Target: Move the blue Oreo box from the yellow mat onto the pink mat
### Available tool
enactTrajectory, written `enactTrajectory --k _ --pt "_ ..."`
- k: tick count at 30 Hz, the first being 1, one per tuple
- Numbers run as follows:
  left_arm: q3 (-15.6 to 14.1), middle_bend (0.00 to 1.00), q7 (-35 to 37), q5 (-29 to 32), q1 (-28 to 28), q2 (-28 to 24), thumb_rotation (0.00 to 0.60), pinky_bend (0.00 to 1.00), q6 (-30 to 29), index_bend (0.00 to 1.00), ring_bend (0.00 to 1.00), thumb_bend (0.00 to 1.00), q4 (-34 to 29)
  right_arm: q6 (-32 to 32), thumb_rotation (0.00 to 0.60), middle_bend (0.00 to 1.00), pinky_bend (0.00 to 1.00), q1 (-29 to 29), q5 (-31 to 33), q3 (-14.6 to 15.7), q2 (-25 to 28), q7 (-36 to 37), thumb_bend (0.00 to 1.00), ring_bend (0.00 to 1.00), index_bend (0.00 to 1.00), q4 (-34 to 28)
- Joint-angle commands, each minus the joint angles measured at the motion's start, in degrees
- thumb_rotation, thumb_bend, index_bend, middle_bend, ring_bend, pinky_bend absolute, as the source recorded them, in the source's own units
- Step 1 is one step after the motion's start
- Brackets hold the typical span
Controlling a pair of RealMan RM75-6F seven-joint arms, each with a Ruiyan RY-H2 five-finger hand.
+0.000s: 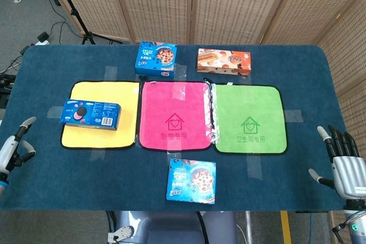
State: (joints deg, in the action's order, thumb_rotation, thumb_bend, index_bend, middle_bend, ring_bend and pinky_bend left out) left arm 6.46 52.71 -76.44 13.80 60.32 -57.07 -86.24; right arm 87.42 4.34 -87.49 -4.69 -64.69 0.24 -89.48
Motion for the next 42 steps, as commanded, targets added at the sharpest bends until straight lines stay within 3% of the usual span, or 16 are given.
enactTrajectory --k 1,7,23,34,42 --pt "3.24 0.0 11.95 3.96 5.44 0.18 0.6 0.0 11.53 0.0 0.0 1.0 8.74 -0.02 0.6 0.0 0.0 0.04 -0.07 0.01 0.05 0.1 0.0 0.0 0.0 -0.08" --pt "5.33 0.0 19.09 4.77 9.49 2.63 0.6 0.0 19.16 0.0 0.0 1.0 13.76 -0.69 0.6 0.0 0.0 0.3 0.35 -0.08 0.13 0.24 0.0 0.0 0.0 -0.14" --pt "9.48 0.0 30.44 7.38 14.13 11.57 0.6 0.0 28.67 0.0 0.0 1.0 21.58 -2.01 0.6 0.0 0.0 0.68 1.91 -0.58 0.56 2.03 0.0 0.0 0.0 0.22" --pt "11.7 0.0 33.12 5.99 14.46 14.86 0.6 0.0 29.72 0.0 0.0 1.0 18.41 -2.34 0.6 0.0 0.0 0.81 1.88 -0.49 0.86 2.89 0.0 0.0 0.0 0.19" --pt "12.42 0.0 26.98 6.89 14.45 16.17 0.6 0.0 25.8 0.0 0.0 1.0 11.87 -2.48 0.6 0.0 0.0 0.84 1.95 -0.43 0.93 3.08 0.0 0.0 0.0 0.2"
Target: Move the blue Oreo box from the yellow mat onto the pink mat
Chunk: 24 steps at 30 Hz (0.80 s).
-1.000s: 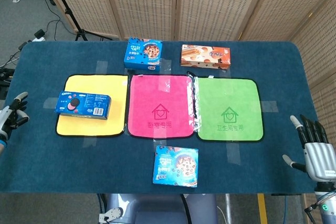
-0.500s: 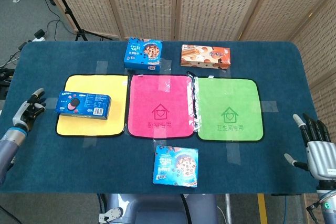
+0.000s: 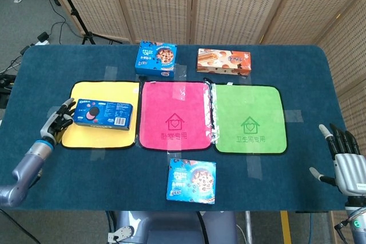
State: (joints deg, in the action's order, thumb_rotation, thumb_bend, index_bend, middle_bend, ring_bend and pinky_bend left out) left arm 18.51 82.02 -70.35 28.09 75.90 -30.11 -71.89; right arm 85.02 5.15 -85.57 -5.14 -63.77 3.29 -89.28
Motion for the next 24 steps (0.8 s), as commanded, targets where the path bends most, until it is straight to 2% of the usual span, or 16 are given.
enactTrajectory --k 1,7,11,24 --pt "0.44 0.0 -3.66 1.13 0.5 1.01 0.6 0.0 -1.4 0.0 0.0 1.0 -3.73 -0.09 0.6 0.0 0.0 0.03 0.0 0.04 0.05 0.1 0.0 0.0 0.0 -0.06" --pt "1.11 0.0 -11.02 5.57 2.59 3.58 0.6 0.0 -2.28 0.0 0.0 1.0 -7.61 0.0 0.6 0.0 0.0 -0.03 0.06 0.02 0.25 0.38 0.0 0.0 0.0 -0.23" --pt "1.46 0.0 -18.5 10.03 5.15 6.11 0.6 0.0 -3.19 0.0 0.0 1.0 -10.02 -0.14 0.6 0.0 0.0 -0.02 0.35 -0.11 0.4 0.95 0.0 0.0 0.0 -0.13" --pt "2.54 0.0 -37.21 24.26 13.94 13.97 0.6 0.0 -5.91 0.0 0.0 1.0 -13.35 -1.15 0.6 0.0 0.0 0.2 1.86 -0.68 0.85 2.85 0.0 0.0 0.0 0.51"
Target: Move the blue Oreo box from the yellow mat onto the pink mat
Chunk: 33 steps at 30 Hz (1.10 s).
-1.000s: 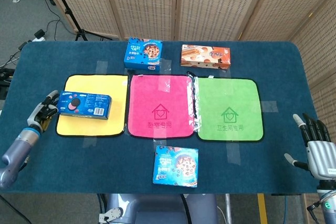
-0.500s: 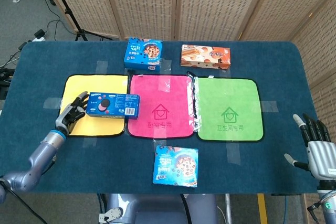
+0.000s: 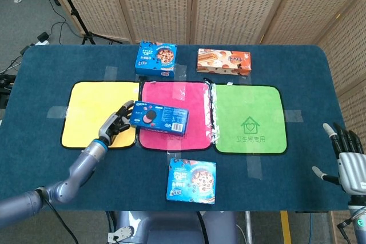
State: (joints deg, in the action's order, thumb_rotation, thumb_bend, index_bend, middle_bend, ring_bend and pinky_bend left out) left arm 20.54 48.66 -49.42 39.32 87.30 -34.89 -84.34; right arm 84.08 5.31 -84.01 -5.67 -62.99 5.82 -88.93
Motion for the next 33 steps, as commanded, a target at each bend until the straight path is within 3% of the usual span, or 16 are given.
enactTrajectory --k 1,7,9,11,12,14,15,16,18,27,33 --pt "0.69 0.0 -5.33 4.8 3.57 3.4 0.6 0.0 -1.56 0.0 0.0 1.0 -0.93 -0.37 0.6 0.0 0.0 0.09 0.48 -0.2 0.11 0.55 0.0 0.0 0.0 0.28" --pt "1.66 0.0 -11.27 9.3 6.12 5.65 0.6 0.0 -4.48 0.0 0.0 1.0 -1.89 -0.83 0.6 0.0 0.0 0.14 1.04 -0.35 0.22 1.42 0.0 0.0 0.0 0.66" --pt "1.92 0.0 -13.33 9.13 5.19 6.06 0.6 0.0 -9.27 0.0 0.0 1.0 -3.04 -1.04 0.6 0.0 0.0 0.15 1.22 -0.37 0.27 1.85 0.0 0.0 0.0 0.85" --pt "1.75 0.0 -16.99 7.52 3.37 6.81 0.6 0.0 -18.21 0.0 0.0 0.99 -3.55 -1.13 0.6 0.0 0.0 0.1 1.4 -0.38 0.25 2.16 0.0 0.0 0.0 1.16" --pt "1.25 0.0 -19.01 6.76 2.79 6.96 0.6 0.0 -21.09 0.0 0.0 0.9 -3.81 -1.15 0.6 0.0 0.0 0.09 1.4 -0.35 0.24 2.26 0.0 0.0 0.0 1.26" --pt "-0.6 0.0 -25.22 4.66 1.74 5.88 0.6 0.0 -26.68 0.0 0.0 0.56 -3.62 -1.02 0.6 0.0 0.0 0.01 1.34 -0.32 0.19 2.39 0.0 0.0 0.0 1.36" --pt "-1.35 0.0 -27.59 3.68 1.25 5.33 0.6 0.0 -28.92 0.0 0.0 0.26 -3.69 -0.92 0.6 0.0 0.0 -0.03 1.27 -0.31 0.17 2.37 0.0 0.0 0.0 1.37" --pt "-3.07 0.0 -32.46 1.49 0.2 3.82 0.6 0.0 -33.01 0.0 0.0 0.12 -3.96 -0.64 0.6 0.0 0.0 -0.09 1.03 -0.27 0.11 2.22 0.0 0.0 0.0 1.31" --pt "-4.44 0.0 -35.85 -0.33 -0.87 2.28 0.6 0.0 -35.68 0.0 0.0 0.0 -5.25 -0.35 0.6 0.0 0.0 -0.16 0.86 -0.26 0.05 1.98 0.0 0.0 0.0 1.2" --pt "-13.34 0.0 -54.96 -10.61 -7.9 -10.35 0.596 0.0 -48.77 0.0 0.0 0.0 -11.71 0.62 0.6 0.0 0.0 -0.28 -0.15 -0.06 -0.26 0.47 0.0 0.0 0.0 0.44" --pt "-18.28 0.0 -53.6 -16.76 -14.61 -16.74 0.6 0.0 -54.25 0.0 0.0 0.0 -12.39 0.73 0.6 0.0 0.0 -0.25 -0.39 -0.05 -0.2 0.46 0.0 0.0 0.0 0.27"
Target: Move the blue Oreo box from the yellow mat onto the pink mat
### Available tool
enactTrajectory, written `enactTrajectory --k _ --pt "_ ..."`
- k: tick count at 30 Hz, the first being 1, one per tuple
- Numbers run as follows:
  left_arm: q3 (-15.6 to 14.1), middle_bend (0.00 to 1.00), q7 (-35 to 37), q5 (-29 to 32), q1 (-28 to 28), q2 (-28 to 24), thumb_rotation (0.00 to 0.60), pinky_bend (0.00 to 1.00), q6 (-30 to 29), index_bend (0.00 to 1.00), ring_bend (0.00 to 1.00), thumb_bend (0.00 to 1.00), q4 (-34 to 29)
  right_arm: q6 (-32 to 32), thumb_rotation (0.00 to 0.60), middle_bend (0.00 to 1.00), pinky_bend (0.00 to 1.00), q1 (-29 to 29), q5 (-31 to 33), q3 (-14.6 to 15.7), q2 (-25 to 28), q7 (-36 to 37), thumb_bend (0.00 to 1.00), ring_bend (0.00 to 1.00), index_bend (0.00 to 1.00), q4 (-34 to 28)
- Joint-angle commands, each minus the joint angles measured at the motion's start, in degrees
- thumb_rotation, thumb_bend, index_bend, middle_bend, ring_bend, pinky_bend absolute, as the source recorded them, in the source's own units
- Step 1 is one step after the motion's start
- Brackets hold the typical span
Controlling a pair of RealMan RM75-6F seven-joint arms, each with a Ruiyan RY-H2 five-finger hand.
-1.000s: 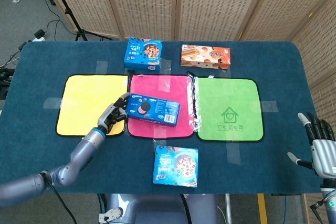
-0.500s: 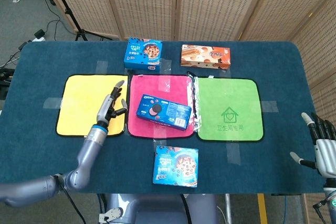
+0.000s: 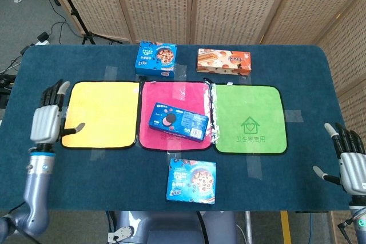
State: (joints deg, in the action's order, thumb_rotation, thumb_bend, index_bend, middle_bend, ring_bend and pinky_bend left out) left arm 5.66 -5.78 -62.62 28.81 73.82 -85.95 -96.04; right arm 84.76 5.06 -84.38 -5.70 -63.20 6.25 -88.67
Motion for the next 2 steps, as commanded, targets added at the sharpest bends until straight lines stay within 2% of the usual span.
enactTrajectory --k 1,2 --pt "-4.17 0.0 1.88 -4.48 -5.12 -3.77 0.6 0.0 -3.66 0.0 0.0 0.0 -0.14 0.08 0.6 0.0 0.0 0.0 -0.06 -0.02 0.04 0.08 0.0 0.0 0.0 -0.03" --pt "-4.9 0.0 3.08 -5.25 -6.14 -4.09 0.6 0.0 -4.03 0.0 0.0 0.0 0.71 0.08 0.6 0.0 0.0 0.0 -0.11 -0.02 0.07 0.21 0.0 0.0 0.0 -0.08"
